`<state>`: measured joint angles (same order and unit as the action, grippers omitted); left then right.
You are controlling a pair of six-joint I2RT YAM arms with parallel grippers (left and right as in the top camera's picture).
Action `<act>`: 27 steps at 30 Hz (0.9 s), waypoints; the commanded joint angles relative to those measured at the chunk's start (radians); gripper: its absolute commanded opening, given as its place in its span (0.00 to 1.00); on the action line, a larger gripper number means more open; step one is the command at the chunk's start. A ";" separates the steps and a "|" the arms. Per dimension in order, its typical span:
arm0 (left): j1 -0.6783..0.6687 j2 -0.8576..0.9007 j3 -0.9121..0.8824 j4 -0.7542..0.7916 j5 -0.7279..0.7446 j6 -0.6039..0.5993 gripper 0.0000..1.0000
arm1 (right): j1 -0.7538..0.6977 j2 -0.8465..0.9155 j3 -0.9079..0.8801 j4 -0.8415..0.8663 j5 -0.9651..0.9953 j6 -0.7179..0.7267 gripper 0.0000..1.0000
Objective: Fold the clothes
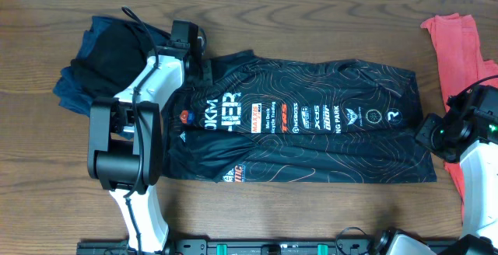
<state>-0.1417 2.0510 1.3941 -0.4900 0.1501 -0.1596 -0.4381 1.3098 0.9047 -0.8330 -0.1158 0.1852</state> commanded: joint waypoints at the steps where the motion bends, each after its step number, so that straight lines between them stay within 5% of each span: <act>1: 0.001 -0.011 -0.016 0.003 -0.002 -0.002 0.20 | 0.007 -0.009 0.023 -0.001 0.007 -0.011 0.25; 11: 0.001 0.007 -0.016 0.020 -0.005 -0.002 0.19 | 0.007 -0.009 0.023 -0.001 0.007 -0.011 0.25; 14: 0.002 0.007 -0.016 0.028 -0.005 -0.002 0.06 | 0.007 -0.009 0.023 -0.001 0.007 -0.011 0.25; 20: 0.002 0.006 -0.015 0.020 -0.005 -0.002 0.06 | 0.007 -0.009 0.023 -0.001 0.007 -0.011 0.24; 27: 0.002 -0.077 0.003 -0.069 -0.005 -0.002 0.06 | 0.008 -0.009 0.050 -0.004 0.007 -0.014 0.14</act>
<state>-0.1417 2.0441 1.3846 -0.5423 0.1501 -0.1596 -0.4381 1.3098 0.9115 -0.8352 -0.1135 0.1780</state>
